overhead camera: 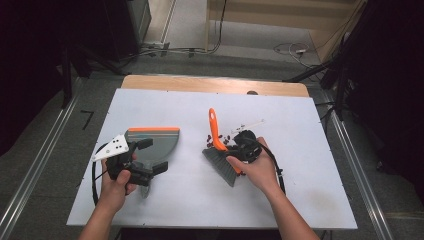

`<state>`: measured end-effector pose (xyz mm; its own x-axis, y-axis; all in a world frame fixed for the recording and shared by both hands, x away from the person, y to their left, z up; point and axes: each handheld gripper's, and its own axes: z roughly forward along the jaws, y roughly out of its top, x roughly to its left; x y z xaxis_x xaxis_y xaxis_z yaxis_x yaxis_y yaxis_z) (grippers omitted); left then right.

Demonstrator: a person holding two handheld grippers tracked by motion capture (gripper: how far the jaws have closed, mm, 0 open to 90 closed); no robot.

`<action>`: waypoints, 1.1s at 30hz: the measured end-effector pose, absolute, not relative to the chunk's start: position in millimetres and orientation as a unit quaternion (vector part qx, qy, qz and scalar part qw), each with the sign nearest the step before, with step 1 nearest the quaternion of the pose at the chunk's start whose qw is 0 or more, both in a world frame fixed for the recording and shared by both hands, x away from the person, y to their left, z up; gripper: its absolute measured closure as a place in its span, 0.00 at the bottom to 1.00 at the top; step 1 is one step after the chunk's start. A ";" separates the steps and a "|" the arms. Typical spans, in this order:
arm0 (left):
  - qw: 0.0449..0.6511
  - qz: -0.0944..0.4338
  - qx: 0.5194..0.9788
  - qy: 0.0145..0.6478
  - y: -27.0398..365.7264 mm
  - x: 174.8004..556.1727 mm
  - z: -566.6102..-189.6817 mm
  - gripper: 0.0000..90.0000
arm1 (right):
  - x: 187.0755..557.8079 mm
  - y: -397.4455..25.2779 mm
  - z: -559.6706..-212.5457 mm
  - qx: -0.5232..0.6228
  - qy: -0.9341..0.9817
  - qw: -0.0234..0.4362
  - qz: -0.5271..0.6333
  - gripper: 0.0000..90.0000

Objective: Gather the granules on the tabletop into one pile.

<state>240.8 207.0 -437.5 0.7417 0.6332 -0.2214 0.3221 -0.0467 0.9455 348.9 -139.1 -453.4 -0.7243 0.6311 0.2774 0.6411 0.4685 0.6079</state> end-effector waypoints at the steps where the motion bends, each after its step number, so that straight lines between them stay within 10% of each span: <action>1: 0.604 0.129 0.711 0.337 207.4 240.9 -437.5 0.00 | 348.2 -139.4 -450.9 -0.375 -0.853 0.008 -0.362 0.75; 16: 0.608 0.144 0.709 0.326 204.8 236.6 -434.5 0.00 | 376.5 -80.4 -465.9 -0.480 -0.796 0.025 -0.368 0.76; 33: 0.605 0.139 0.712 0.329 203.0 237.9 -437.4 0.00 | 380.6 -133.9 -467.2 -0.554 -0.757 -0.037 -0.343 0.75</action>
